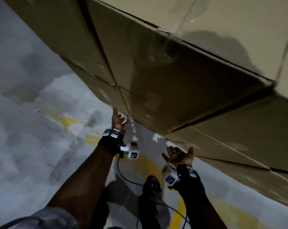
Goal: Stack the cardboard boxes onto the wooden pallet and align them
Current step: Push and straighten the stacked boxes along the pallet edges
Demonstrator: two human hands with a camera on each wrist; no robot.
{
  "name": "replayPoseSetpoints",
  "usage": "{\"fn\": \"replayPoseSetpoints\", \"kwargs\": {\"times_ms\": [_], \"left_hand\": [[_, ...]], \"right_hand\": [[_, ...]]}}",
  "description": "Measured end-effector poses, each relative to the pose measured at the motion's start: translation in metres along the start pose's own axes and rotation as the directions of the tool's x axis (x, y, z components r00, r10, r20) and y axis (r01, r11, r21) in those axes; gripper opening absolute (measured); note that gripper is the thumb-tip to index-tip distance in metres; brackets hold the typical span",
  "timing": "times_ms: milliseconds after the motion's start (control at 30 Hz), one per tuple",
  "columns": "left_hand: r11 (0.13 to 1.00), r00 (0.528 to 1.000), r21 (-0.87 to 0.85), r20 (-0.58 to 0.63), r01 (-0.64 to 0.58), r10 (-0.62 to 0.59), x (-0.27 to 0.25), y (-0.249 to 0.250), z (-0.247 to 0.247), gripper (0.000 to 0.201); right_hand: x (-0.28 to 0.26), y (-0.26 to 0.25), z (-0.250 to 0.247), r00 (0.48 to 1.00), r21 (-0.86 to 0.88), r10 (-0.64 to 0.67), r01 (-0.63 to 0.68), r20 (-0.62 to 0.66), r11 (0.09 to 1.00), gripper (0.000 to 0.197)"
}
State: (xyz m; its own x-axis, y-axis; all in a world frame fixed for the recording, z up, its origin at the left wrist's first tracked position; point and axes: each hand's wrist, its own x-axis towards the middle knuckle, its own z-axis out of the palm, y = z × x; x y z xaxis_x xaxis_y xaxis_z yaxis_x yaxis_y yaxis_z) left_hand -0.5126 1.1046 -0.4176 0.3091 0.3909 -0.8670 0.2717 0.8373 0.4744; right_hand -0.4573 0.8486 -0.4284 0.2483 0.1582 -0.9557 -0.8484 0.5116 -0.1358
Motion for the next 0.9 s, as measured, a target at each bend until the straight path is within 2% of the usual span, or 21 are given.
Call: {"fn": "replayPoseSetpoints", "kwargs": {"times_ms": [67, 167, 333, 433, 533, 600, 733, 900], "left_hand": [[1.0, 0.999, -0.007, -0.035, -0.007, 0.007, 0.02, 0.029, -0.025, 0.078], [0.999, 1.0, 0.032, -0.002, 0.009, -0.009, 0.041, 0.069, -0.054, 0.064], [0.999, 0.995, -0.031, 0.101, 0.011, -0.008, 0.052, 0.132, -0.08, 0.09], [0.999, 0.993, 0.033, 0.114, 0.039, -0.043, 0.052, 0.158, -0.088, 0.1], [0.99, 0.991, 0.11, 0.093, 0.087, -0.097, 0.063, 0.164, -0.085, 0.103], [0.985, 0.977, 0.109, 0.151, 0.134, -0.15, 0.072, 0.161, -0.079, 0.106], [0.977, 0.937, 0.007, 0.279, 0.215, -0.208, 0.082, 0.152, -0.061, 0.116], [0.966, 0.936, -0.094, 0.286, 0.24, -0.205, 0.086, 0.156, -0.049, 0.117]], "right_hand": [[0.005, 0.032, 0.031, 0.998, -0.043, 0.054, -0.052, 0.043, 0.998, 0.091], [0.004, 0.073, 0.085, 0.987, -0.049, 0.09, -0.085, 0.131, 0.995, 0.093], [0.026, 0.104, 0.151, 0.971, 0.152, -0.024, -0.013, 0.237, 0.988, 0.1], [0.044, 0.118, 0.166, 0.978, 0.207, -0.062, 0.02, 0.199, 0.978, 0.109], [0.06, 0.127, 0.17, 0.981, 0.304, -0.131, 0.083, 0.144, 0.949, 0.11], [0.069, 0.131, 0.177, 0.977, 0.325, -0.168, 0.116, 0.135, 0.938, 0.112], [0.078, 0.132, 0.19, 0.965, 0.382, -0.214, 0.143, 0.151, 0.913, 0.121], [0.086, 0.129, 0.192, 0.973, 0.394, -0.193, 0.13, 0.125, 0.91, 0.127]]}}
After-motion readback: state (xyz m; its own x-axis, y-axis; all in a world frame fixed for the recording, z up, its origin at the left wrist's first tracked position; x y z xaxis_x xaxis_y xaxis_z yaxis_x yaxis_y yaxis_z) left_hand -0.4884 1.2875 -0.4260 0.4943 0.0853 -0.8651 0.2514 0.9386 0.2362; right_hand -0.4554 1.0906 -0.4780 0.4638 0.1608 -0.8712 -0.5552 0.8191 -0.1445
